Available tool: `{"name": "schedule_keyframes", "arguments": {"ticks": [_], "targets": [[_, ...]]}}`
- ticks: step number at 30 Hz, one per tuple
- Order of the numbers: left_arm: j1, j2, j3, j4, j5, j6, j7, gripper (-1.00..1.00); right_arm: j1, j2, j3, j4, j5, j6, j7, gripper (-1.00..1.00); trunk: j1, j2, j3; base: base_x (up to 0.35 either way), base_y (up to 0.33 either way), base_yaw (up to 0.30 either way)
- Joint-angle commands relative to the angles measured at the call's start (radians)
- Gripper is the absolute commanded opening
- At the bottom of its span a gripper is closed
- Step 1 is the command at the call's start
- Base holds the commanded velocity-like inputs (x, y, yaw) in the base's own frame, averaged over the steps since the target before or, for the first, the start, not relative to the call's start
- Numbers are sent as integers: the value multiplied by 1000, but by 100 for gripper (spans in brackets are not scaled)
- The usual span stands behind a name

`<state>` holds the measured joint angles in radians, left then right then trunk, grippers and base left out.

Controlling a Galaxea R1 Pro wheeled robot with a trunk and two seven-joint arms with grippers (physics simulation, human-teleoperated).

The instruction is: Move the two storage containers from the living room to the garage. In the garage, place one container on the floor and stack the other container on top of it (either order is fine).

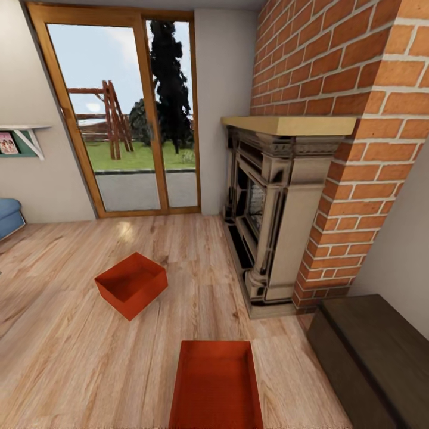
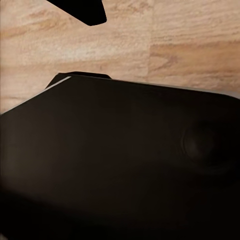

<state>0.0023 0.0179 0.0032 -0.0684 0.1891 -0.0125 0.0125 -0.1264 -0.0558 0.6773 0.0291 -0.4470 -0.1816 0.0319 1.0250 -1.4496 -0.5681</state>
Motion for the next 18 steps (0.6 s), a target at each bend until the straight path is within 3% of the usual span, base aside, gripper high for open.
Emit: {"name": "schedule_keyframes", "arguments": {"ticks": [1,18], "targets": [[0,0,0,-1,6,-1,1,100,-1,1,8,3,-10,-6,3,100,0,0,-2,0,0,0],[0,-1,0,-1,6,-1,1,100,-1,1,8,3,-10,-6,3,100,0,0,-30,0,0,0]]}}
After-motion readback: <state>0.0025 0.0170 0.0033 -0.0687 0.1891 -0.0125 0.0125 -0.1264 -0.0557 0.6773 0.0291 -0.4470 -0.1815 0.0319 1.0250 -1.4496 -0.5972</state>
